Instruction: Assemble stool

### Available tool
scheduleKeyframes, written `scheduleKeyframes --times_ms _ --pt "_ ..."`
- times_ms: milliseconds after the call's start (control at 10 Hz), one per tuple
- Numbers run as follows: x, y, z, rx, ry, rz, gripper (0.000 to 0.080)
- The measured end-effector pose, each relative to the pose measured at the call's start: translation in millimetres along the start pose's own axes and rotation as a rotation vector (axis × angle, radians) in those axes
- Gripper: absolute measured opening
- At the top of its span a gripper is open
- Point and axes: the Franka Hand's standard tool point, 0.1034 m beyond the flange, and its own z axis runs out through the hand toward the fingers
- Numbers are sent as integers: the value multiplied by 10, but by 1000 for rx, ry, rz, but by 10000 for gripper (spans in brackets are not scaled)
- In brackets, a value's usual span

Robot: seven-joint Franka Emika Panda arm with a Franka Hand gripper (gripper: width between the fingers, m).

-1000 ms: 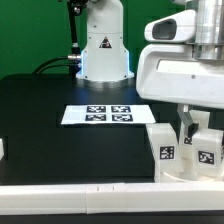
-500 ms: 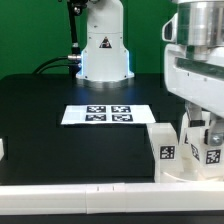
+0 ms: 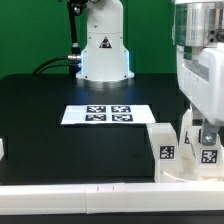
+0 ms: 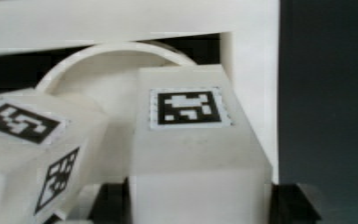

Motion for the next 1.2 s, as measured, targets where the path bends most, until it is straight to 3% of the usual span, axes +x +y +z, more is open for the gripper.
scheduleKeyframes --times_ms 200,400,600,800,900,1000,1200 --pt "-37 42 1 32 -23 249 334" --pt "-60 74 -5 71 -44 299 334" --pt "-57 85 -3 74 -47 288 334" --pt "-62 82 -18 72 -46 215 576" --pt "-89 68 -104 69 -57 153 576" --pt "-135 34 -214 82 -71 101 634" --pt "-136 -32 -338 111 -69 -206 645"
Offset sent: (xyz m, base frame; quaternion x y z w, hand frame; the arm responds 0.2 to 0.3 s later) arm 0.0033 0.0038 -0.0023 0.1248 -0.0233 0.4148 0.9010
